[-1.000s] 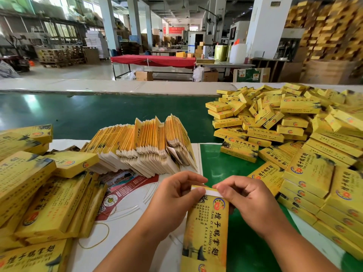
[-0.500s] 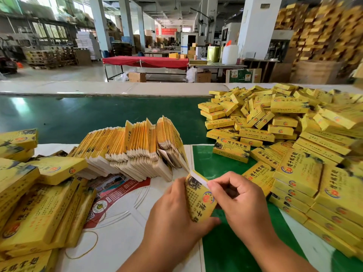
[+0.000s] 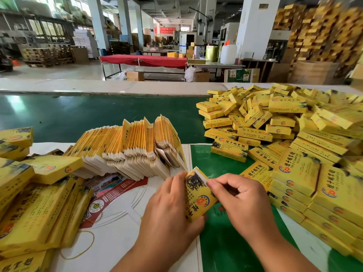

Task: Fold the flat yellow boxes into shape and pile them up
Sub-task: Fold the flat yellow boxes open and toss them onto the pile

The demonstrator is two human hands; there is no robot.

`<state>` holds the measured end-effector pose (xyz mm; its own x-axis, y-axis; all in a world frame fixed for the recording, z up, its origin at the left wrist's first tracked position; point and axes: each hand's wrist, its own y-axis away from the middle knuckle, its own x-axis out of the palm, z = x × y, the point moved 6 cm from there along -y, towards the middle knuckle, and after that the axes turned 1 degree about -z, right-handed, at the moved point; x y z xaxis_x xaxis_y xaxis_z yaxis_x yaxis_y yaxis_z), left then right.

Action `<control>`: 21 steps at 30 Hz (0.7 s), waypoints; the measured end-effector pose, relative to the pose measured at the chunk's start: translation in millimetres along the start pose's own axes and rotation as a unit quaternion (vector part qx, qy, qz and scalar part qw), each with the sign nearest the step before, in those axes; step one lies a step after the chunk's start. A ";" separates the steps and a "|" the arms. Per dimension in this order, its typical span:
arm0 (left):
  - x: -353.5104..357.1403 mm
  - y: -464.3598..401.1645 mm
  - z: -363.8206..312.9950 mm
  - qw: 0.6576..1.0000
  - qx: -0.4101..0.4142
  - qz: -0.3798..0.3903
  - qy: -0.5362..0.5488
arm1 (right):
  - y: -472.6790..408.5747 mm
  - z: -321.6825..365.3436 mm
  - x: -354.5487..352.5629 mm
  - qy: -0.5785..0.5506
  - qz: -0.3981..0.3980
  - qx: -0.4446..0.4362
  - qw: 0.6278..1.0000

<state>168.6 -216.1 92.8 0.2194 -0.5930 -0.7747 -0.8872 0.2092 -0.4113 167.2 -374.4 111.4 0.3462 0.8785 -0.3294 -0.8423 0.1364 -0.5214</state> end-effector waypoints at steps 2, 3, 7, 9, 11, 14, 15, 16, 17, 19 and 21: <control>1.7 0.6 0.7 1.000 0.003 -0.001 -0.008 | 0.2 9.8 -1.3 0.054 0.002 -0.073 0.996; 2.8 0.8 1.5 1.000 0.004 -0.001 -0.005 | 0.9 16.3 -0.9 0.081 0.005 -0.109 0.991; 5.0 0.9 5.8 1.000 -0.006 -0.005 0.022 | 5.5 30.6 7.6 0.174 0.006 -0.206 0.963; 4.3 1.0 7.5 0.999 -0.012 -0.009 0.029 | 6.5 29.3 9.4 0.186 -0.001 -0.213 0.959; 2.6 1.1 7.7 0.999 -0.010 -0.018 0.038 | 5.3 24.1 11.1 0.167 0.008 -0.188 0.968; 0.1 1.2 3.1 0.998 0.010 -0.021 0.050 | 4.4 16.2 13.9 0.105 0.029 -0.145 0.983; -0.8 0.9 1.3 0.998 0.019 -0.023 0.055 | 4.6 14.4 15.0 0.084 0.038 -0.129 0.987; -1.7 0.4 0.1 0.997 0.024 -0.024 0.064 | 4.8 13.0 16.3 0.066 0.049 -0.116 0.990; -2.1 -0.2 -0.2 0.997 0.026 -0.023 0.071 | 4.8 12.2 17.4 0.054 0.059 -0.109 0.991; -2.0 -0.1 -0.1 0.996 0.023 -0.017 0.080 | 4.9 11.6 18.9 0.043 0.074 -0.111 0.990; -0.6 0.3 0.0 0.995 0.016 -0.007 0.094 | 4.5 11.0 19.8 0.036 0.082 -0.105 0.990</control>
<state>168.2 -215.7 93.1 0.1486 -0.7308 -0.6662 -0.8710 0.2223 -0.4382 165.7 -351.4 111.2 0.2471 0.8450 -0.4742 -0.7874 -0.1102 -0.6066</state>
